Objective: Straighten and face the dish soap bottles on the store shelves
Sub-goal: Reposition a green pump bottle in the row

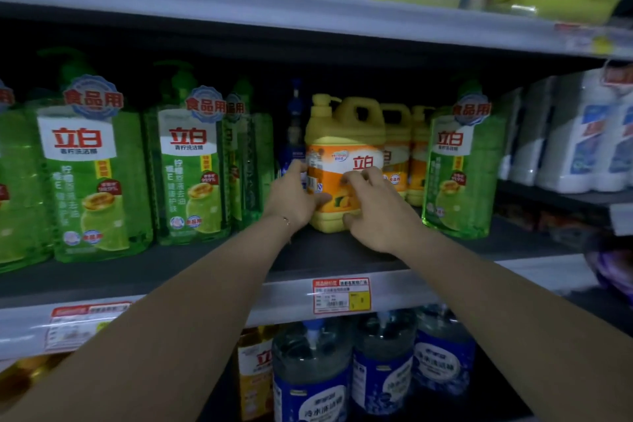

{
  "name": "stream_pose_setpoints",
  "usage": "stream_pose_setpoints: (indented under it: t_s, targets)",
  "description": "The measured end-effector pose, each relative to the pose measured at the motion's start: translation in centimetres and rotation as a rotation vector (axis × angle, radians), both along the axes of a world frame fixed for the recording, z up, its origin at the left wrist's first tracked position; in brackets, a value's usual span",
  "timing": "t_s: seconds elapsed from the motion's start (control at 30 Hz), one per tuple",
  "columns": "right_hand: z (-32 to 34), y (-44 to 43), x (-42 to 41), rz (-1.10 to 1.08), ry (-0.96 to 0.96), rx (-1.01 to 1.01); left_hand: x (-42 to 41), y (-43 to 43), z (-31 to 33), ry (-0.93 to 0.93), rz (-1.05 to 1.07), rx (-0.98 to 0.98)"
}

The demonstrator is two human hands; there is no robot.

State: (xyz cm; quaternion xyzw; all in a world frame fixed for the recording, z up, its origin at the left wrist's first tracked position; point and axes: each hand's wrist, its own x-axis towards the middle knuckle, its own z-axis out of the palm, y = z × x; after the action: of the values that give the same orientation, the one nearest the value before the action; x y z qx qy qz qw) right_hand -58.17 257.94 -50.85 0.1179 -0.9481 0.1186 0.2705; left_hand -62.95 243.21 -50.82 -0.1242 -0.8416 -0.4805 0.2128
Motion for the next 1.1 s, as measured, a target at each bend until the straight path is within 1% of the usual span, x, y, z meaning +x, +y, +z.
stream_pose_setpoints:
  t_s: [0.13,0.27,0.3,0.33,0.4,0.43,0.5,0.57,0.63,0.77,0.83,0.93,1.03,1.1]
  targets:
    - [-0.5,1.2,-1.1,-0.06,-0.038,-0.019,-1.1,2.8,0.1,-0.059,-0.015,-0.051]
    - [-0.7,2.5,-1.9,-0.072,-0.141,-0.115,-2.1,3.6,-0.4,-0.211,-0.226,-0.024]
    - [-0.6,2.7,-2.0,-0.086,-0.151,-0.127,-2.2,3.5,-0.5,-0.233,-0.249,-0.022]
    - [-0.5,2.8,-2.0,-0.106,-0.139,-0.117,-2.5,3.3,-0.6,-0.228,-0.235,-0.027]
    - [-0.1,2.2,-2.0,-0.136,-0.046,-0.047,-2.6,2.5,-0.3,-0.159,-0.118,-0.033]
    - [0.2,1.7,-2.0,-0.122,0.0,-0.027,-2.7,2.0,-0.1,-0.117,-0.045,-0.021]
    - [0.7,0.0,-2.2,-0.041,0.036,-0.061,-3.1,1.0,0.3,-0.062,0.068,-0.012]
    - [1.2,-1.8,-3.0,0.044,0.018,-0.164,-3.1,0.1,0.7,-0.037,0.133,-0.049]
    - [1.6,-3.4,-4.4,0.076,-0.014,-0.277,-3.1,-0.7,0.7,-0.017,0.163,-0.098]
    - [2.4,-6.0,-7.7,0.049,-0.106,-0.474,-3.3,-1.9,0.4,0.032,0.225,-0.275]
    - [2.8,-6.9,-9.2,0.022,-0.114,-0.548,-3.4,-2.3,0.1,0.06,0.267,-0.36]
    - [3.4,-7.9,-11.4,-0.019,-0.166,-0.609,-3.5,-2.7,-0.6,0.105,0.335,-0.445]
    - [3.8,-8.8,-12.7,-0.038,-0.256,-0.609,-3.8,-3.1,-0.7,0.125,0.382,-0.47]
    - [4.0,-9.2,-13.0,-0.028,-0.267,-0.676,-3.9,-3.2,-0.5,0.137,0.41,-0.484]
